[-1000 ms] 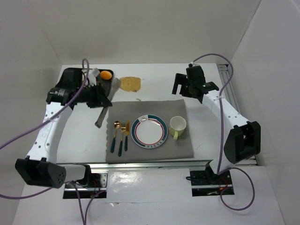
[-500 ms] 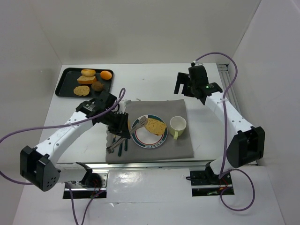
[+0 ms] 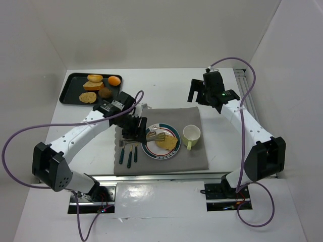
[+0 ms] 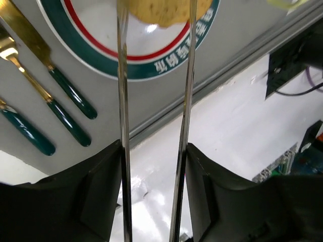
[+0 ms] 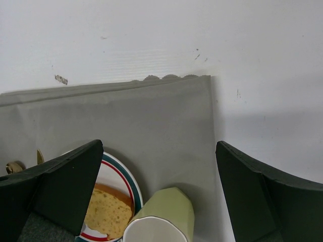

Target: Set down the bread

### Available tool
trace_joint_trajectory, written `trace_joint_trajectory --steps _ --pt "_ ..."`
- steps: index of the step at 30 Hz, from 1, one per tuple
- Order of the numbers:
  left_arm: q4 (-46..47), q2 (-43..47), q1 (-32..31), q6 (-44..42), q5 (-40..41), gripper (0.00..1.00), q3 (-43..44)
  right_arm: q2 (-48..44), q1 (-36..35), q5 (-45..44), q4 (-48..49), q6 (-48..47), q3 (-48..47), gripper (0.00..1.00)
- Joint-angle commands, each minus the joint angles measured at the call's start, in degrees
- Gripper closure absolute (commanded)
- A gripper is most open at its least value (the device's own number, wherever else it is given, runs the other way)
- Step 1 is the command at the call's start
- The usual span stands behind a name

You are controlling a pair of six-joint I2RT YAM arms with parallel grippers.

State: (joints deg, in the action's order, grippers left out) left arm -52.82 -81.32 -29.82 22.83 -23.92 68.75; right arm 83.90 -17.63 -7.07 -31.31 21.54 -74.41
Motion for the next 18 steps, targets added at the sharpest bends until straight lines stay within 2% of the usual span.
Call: trace_joint_trajectory --steps 1,5,10,13,18 --pt "-3.2 1.4 -0.2 0.1 3.5 0.39 5.9 -2.6 -0.4 -0.3 0.0 0.3 0.7 0.0" --pt "-9.8 0.8 4.8 -0.4 8.5 0.41 11.7 -2.6 -0.4 -0.3 0.0 0.3 0.7 0.0" --pt "-12.0 -0.9 17.0 -1.7 11.4 0.41 21.2 -2.6 -0.4 -0.3 0.0 0.3 0.7 0.0" --pt "-12.6 -3.9 23.5 2.4 17.5 0.4 25.6 -1.5 -0.4 -0.3 0.0 0.3 0.7 0.0" --pt "-4.6 -5.9 33.6 7.9 10.9 0.37 24.2 0.6 -0.4 0.2 0.0 0.3 -0.5 0.0"
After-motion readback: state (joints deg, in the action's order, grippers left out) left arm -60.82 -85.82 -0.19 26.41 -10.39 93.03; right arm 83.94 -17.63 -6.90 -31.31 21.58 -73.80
